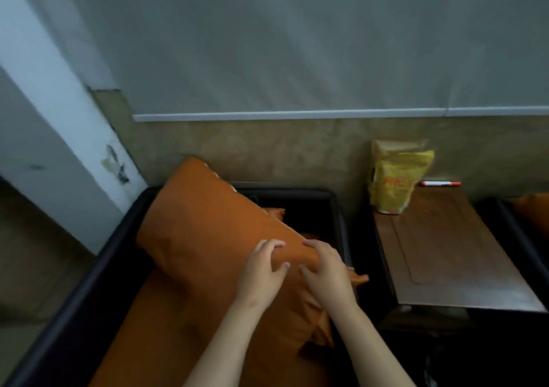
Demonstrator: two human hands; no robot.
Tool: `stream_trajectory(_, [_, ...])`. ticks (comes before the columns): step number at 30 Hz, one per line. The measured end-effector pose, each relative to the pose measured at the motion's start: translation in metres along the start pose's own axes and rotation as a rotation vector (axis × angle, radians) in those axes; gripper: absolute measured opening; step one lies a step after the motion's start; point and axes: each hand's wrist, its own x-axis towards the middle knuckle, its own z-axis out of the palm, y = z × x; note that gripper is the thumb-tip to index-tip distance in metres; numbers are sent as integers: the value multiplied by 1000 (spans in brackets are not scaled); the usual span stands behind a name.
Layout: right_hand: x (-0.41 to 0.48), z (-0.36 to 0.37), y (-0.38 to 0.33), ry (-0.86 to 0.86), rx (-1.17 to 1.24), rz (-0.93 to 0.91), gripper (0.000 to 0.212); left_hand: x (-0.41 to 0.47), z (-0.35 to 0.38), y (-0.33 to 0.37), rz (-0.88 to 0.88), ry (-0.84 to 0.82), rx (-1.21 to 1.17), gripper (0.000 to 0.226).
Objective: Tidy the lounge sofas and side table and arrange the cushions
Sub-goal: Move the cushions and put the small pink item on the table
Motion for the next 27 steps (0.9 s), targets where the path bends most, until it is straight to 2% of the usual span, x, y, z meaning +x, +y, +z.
stream_trajectory(11, [19,50,-40,-71,18,-40,48,-27,-40,-41,-115,47,-4,31])
stream_trajectory(16, [18,82,-60,-151,-34,-92,46,-23,-63,-63,-134,150,-29,32])
stream_trajectory(22, [33,112,-91,-93,-114,-37,46,-6,-86,-102,-102,103,-108,33])
stream_trajectory(27, [50,167,-144,-29,-96,0,46,17,-149,-155,-39,64,-118,33])
